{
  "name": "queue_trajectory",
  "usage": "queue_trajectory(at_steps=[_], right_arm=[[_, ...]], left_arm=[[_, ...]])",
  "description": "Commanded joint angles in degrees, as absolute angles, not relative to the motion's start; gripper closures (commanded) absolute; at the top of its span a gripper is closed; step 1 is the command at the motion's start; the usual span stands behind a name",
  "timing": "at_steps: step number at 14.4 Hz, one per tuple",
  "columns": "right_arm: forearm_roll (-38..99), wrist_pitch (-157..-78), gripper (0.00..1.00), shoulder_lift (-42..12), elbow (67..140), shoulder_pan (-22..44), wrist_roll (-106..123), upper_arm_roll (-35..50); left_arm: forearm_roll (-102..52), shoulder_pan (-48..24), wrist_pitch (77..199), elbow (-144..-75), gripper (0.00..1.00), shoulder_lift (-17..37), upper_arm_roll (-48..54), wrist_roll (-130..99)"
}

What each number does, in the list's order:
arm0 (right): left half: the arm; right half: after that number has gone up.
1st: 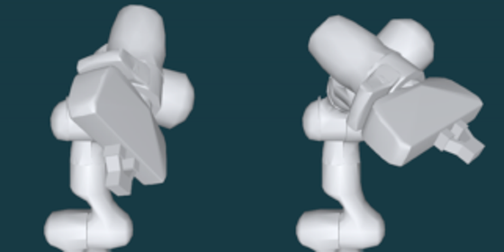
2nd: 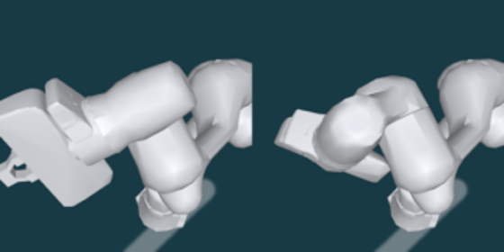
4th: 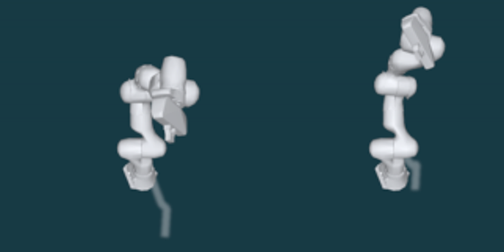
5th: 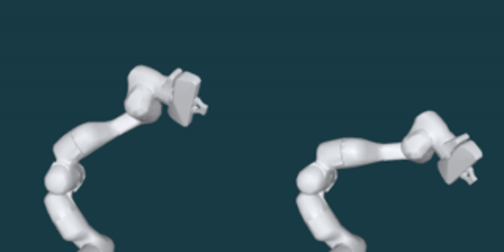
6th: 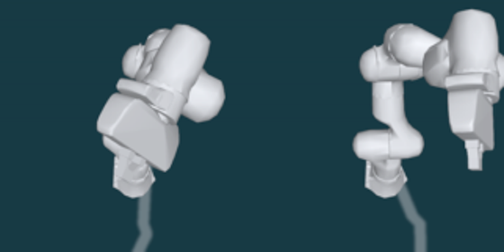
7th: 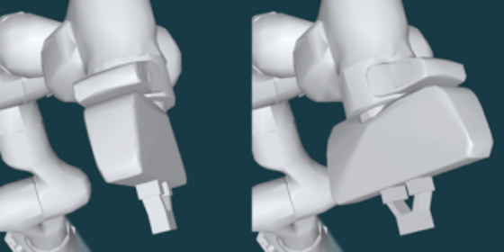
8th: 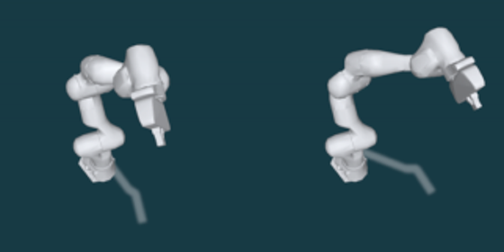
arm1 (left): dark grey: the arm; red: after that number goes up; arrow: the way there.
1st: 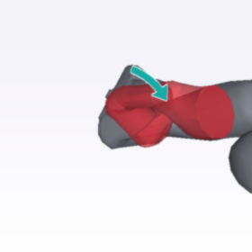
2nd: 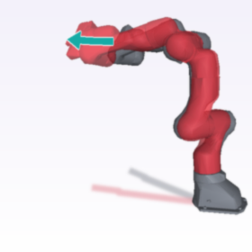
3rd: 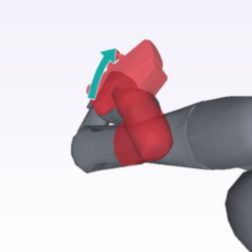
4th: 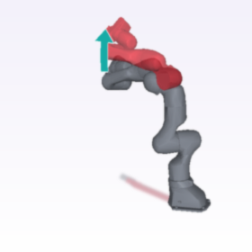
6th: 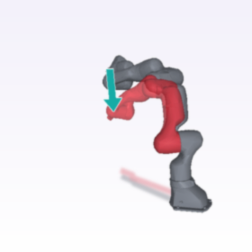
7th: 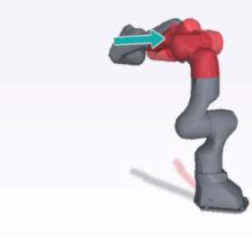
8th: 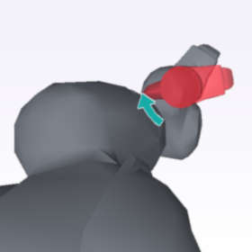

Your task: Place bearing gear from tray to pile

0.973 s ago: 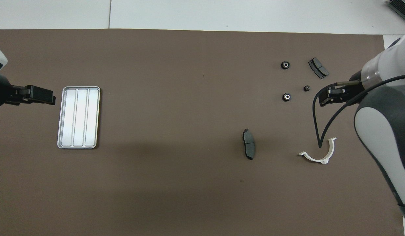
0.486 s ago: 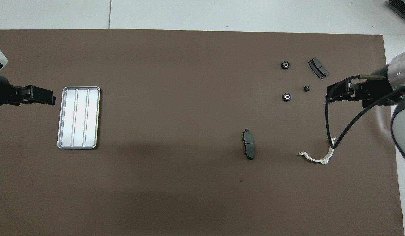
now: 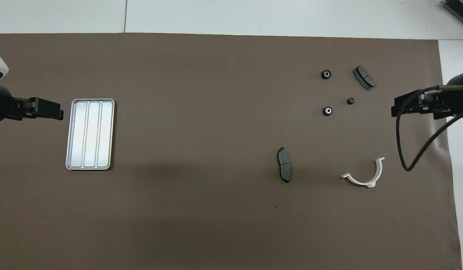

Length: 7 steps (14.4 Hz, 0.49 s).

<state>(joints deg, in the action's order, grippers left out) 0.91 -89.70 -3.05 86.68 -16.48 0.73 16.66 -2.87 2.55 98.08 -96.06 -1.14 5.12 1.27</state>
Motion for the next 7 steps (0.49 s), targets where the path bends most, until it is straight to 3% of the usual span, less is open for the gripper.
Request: queue_trajectory(at_steps=[1,4,7], right_arm=[[1.2,-89.2,0.0,-2.5,86.6,-19.4,7.5,17.1],[1.2,-89.3,0.0,-2.5,86.7,-18.6,11.9,12.2],[1.2,-89.2,0.0,-2.4,86.6,-10.2,12.5,3.2]], left_arm=[[-1.9,3.0,97.3,-96.9,0.0,-2.5,5.4,0.8],[-1.9,3.1,97.3,-96.9,0.0,-2.5,5.4,0.8],[-1.9,3.1,97.2,-96.9,0.0,-2.5,5.4,0.8]])
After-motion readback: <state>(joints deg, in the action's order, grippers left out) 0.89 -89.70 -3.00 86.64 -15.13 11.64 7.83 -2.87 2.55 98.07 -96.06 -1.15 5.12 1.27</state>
